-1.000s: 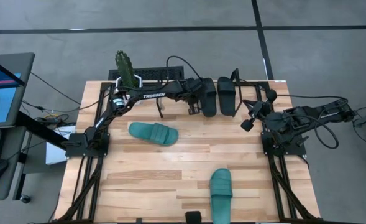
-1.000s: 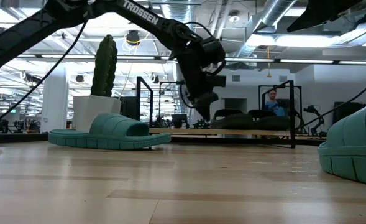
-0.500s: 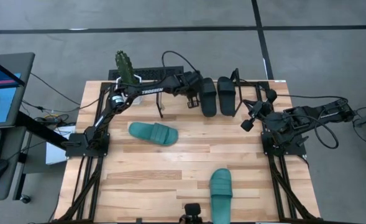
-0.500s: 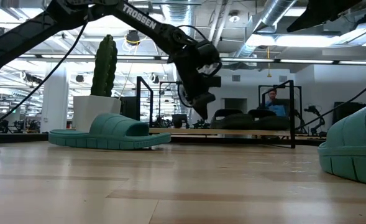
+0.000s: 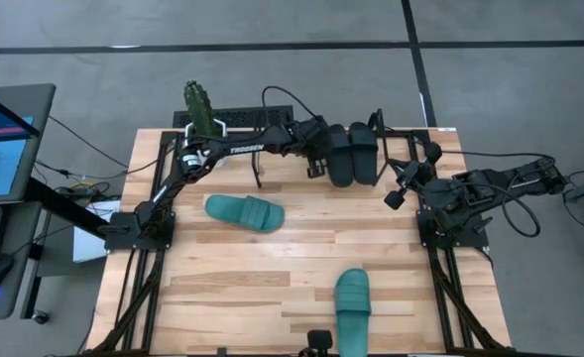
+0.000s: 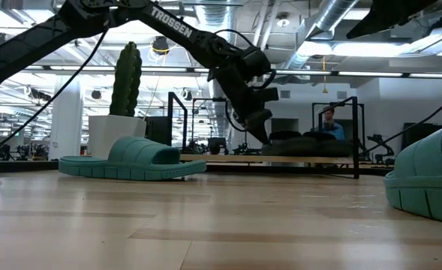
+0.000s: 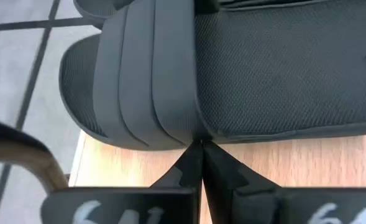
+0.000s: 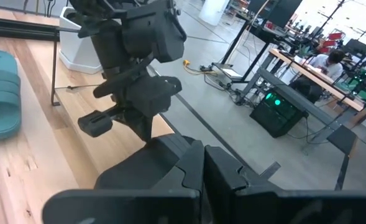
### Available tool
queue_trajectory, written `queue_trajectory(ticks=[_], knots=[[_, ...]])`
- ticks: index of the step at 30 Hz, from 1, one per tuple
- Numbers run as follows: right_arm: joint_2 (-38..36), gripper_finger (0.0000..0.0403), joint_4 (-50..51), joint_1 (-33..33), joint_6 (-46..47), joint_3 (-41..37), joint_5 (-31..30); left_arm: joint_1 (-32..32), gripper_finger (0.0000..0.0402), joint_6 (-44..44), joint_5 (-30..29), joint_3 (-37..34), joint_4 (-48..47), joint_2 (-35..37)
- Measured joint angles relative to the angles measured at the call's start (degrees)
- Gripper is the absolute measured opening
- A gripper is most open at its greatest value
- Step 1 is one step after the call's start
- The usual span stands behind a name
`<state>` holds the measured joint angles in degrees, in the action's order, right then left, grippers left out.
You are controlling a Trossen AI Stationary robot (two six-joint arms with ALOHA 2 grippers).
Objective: Pick and place slides into the shelf
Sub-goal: Put the black slide on the shelf, then put the top green slide on the shelf
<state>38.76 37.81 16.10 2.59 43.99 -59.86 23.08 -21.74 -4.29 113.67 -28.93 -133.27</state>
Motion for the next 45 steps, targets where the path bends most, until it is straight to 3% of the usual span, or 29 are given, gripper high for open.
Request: queue_trajectory(ticks=[11, 17, 19, 22, 25, 28, 32, 35, 41, 45], knots=[[0.0, 0.0, 0.0, 0.0, 0.0, 0.0, 0.0, -0.2, 0.0, 0.3, -10.0, 0.3, -3.9, 0.0], [0.0, 0.0, 0.0, -0.1, 0.5, 0.0, 0.0, -0.7, 0.0, 2.5, -12.7, 7.0, -15.6, 0.1], [0.0, 0.0, 0.0, -0.1, 1.4, 0.0, 0.0, -1.1, 0.0, 4.2, -11.9, 9.9, -20.1, 1.0], [-0.1, 0.0, -0.1, 0.0, 2.6, -0.4, 0.0, -2.0, 0.0, 6.1, -6.0, 12.2, -21.6, 5.3], [-0.1, 0.0, -0.6, 0.0, 4.9, -1.8, 0.8, -3.1, 0.0, 7.2, -1.3, 11.4, -20.0, 11.4], [-0.1, 0.0, -4.6, 0.0, 5.3, -4.8, 3.2, -4.8, 0.0, 7.6, -0.5, 8.9, -17.9, 17.8], [-0.1, 0.0, -15.5, 0.0, 3.1, -9.6, 8.4, -8.2, 0.0, 8.0, -0.5, 1.8, -9.3, 28.3], [0.4, 0.0, -25.9, 0.2, 0.7, -13.2, 13.7, -10.8, 0.0, 8.7, -0.3, -7.3, -2.3, 36.3], [5.7, 0.0, -39.8, 2.5, 0.4, -16.1, 17.4, -16.6, 0.0, 12.3, -0.8, -34.1, 15.8, 52.6], [11.3, 0.0, -46.0, 4.7, 0.4, -16.1, 18.0, -21.0, 0.0, 14.5, -4.3, -53.7, 29.2, 63.9]])
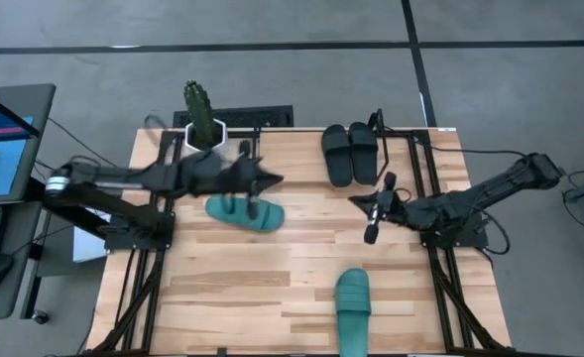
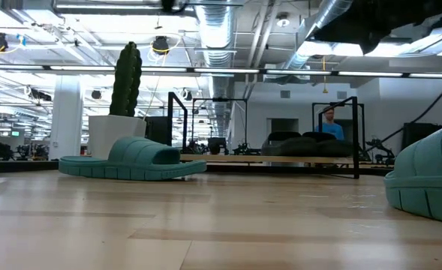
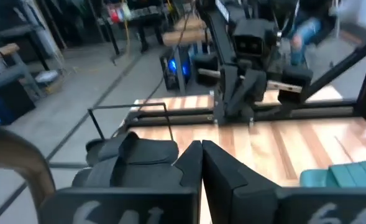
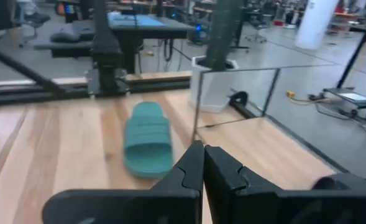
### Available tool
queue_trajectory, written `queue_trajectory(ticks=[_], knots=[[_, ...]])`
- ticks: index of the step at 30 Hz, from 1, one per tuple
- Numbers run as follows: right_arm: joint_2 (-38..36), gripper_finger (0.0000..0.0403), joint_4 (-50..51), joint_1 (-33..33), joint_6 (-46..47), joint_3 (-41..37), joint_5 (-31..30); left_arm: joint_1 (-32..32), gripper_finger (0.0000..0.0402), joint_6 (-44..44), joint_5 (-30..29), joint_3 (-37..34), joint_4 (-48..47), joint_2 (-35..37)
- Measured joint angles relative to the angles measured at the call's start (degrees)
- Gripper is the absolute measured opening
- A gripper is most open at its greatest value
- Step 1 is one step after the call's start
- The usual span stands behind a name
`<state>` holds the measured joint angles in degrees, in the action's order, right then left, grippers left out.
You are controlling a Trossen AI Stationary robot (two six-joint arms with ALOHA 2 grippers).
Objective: Pick and place slides into the shelf
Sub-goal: Put the top green slide on the shelf
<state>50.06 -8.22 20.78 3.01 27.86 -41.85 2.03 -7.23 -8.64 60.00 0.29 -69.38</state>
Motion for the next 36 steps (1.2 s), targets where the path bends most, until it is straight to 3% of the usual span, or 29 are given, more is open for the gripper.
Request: queue_trajectory(ticks=[3, 7, 12, 18, 23, 27, 34, 36], knots=[[4.8, 0.0, -3.8, 1.5, 0.1, 0.0, 0.0, -3.1, 0.0, 1.4, -4.3, -13.6, 9.5, 9.0], [11.3, 0.0, -9.1, 2.5, 2.2, 0.0, 0.0, -6.0, 0.0, 5.6, -5.3, -28.2, 19.1, 19.4], [18.5, 0.0, -12.9, 1.7, 5.3, 1.7, 0.3, -8.3, 0.0, 8.0, -3.1, -38.1, 20.8, 28.7], [23.0, 0.0, -8.1, 1.7, 11.7, 5.2, 6.3, -10.3, 0.0, 7.1, 1.8, -41.6, 18.3, 33.0], [28.3, 0.0, -7.4, 0.7, 11.5, 6.5, 12.7, -11.6, 0.0, 6.6, 2.2, -43.2, 14.4, 33.1], [34.8, 0.0, -6.7, -0.2, 6.1, 8.7, 16.3, -12.5, 0.0, 6.8, 1.9, -43.5, 10.3, 33.0], [46.9, 0.0, -7.0, -0.2, -11.2, 17.7, 16.0, -14.5, 0.0, 7.5, 1.8, -43.5, 9.8, 33.0], [49.9, 0.0, -7.0, -0.4, -12.3, 21.1, 14.0, -14.8, 0.0, 9.0, 1.8, -43.4, 9.0, 33.0]])
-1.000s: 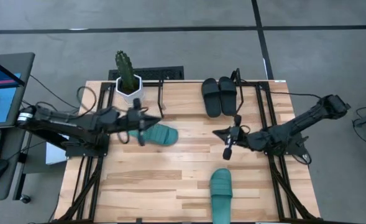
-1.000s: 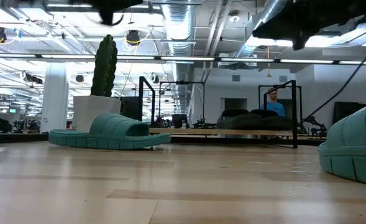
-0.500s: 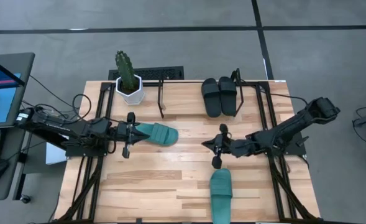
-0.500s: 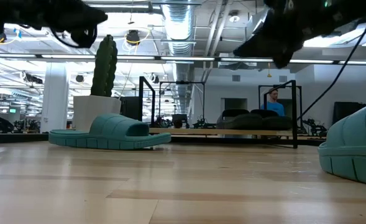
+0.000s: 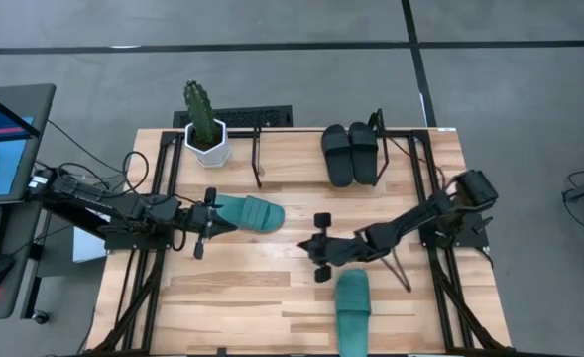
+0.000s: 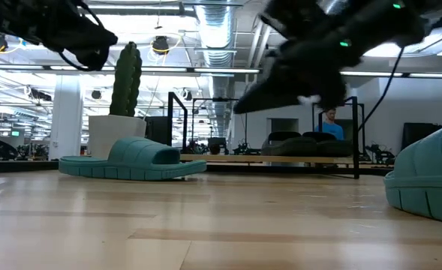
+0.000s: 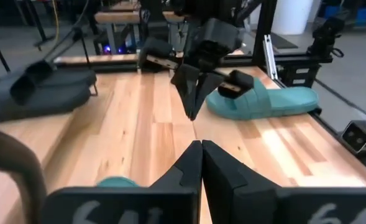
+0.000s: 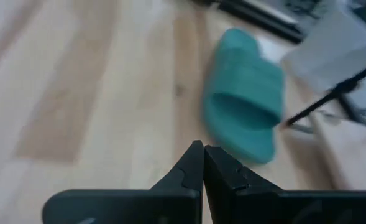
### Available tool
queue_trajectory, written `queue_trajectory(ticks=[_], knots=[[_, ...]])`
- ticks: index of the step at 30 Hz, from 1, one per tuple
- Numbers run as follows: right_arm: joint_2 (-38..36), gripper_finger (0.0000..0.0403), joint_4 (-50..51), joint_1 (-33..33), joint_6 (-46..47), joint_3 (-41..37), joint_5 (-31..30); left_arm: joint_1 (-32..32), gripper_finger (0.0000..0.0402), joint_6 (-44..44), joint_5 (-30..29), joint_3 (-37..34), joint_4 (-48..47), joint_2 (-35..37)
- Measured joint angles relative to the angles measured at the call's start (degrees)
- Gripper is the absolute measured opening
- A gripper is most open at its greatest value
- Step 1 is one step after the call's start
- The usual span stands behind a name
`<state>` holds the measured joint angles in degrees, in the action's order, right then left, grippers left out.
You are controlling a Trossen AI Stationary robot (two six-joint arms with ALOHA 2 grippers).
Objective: Pick and place slides into the shelf
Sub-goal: Put the top green slide on the shelf
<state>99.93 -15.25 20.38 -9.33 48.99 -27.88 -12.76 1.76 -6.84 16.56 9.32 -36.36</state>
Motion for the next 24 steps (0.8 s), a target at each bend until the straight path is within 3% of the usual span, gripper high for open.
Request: queue_trajectory(ticks=[5, 10, 15, 24], knots=[[4.8, 0.0, 5.6, -2.1, -0.3, 8.2, -5.3, -0.2, 0.0, 7.2, 0.0, 0.0, -0.9, 0.0], [8.7, 0.0, 18.1, -4.9, -0.2, 16.1, -4.3, -0.2, 0.0, 11.0, 0.0, 0.0, -3.1, 0.0], [12.4, 0.0004, 24.1, -6.7, -0.6, 20.9, -0.6, -0.2, 0.0, 14.0, 0.0, 0.0, -5.5, 0.0], [13.9, 0.0091, 23.1, -9.0, -5.9, 22.8, 5.4, -0.2, 0.0, 16.5, 0.1, 0.0, -7.4, 0.0]])
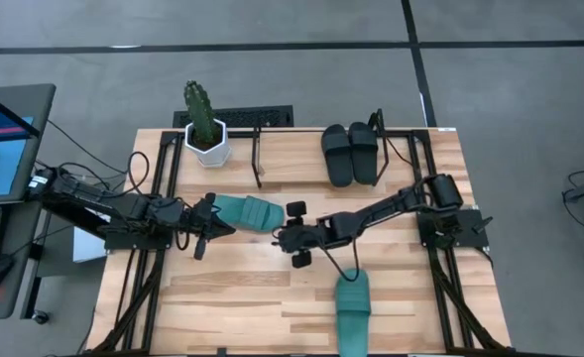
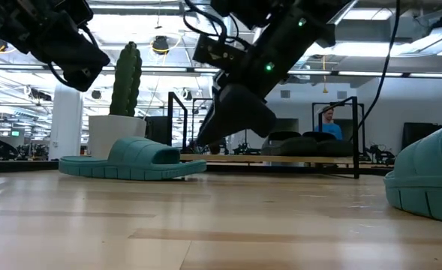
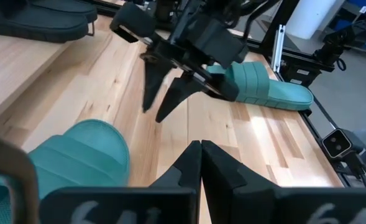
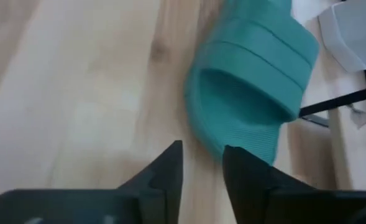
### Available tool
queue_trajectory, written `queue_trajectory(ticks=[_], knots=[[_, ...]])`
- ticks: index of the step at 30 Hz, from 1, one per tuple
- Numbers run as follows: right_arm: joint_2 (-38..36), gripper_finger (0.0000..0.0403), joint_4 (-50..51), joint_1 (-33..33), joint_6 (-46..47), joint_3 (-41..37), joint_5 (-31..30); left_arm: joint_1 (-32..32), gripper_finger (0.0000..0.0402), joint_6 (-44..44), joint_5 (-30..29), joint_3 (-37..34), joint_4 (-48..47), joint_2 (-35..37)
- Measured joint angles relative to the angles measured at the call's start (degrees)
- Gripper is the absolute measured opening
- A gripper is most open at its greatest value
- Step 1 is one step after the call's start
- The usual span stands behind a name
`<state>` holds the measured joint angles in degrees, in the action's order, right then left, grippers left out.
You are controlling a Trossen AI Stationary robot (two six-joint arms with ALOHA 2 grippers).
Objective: Pick and place slides into the shelf
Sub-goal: Put the top green slide on the shelf
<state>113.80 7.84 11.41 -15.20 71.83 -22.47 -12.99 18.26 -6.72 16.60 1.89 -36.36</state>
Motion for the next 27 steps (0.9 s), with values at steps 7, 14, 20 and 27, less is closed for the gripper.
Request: queue_trajectory(ticks=[7, 14, 20, 27], knots=[[-0.1, 0.0137, 4.5, -2.0, -7.1, 1.6, 5.4, 0.0, 0.0, -1.2, -0.2, 0.0, 0.5, 0.0], [-0.1, 0.0133, 3.2, -2.1, -13.3, 2.5, 7.7, 0.0, 0.0, -4.2, -1.5, 0.0, 1.5, 0.0], [2.5, 0.0116, 4.7, -2.9, -16.0, 4.9, 7.7, 0.0, 0.0, -4.4, -1.6, 0.0, 1.6, 0.0], [9.1, 0.0112, 4.6, -4.2, -18.3, 10.5, 7.5, 0.0, 0.0, -4.3, -1.4, 0.0, 1.3, 0.0]])
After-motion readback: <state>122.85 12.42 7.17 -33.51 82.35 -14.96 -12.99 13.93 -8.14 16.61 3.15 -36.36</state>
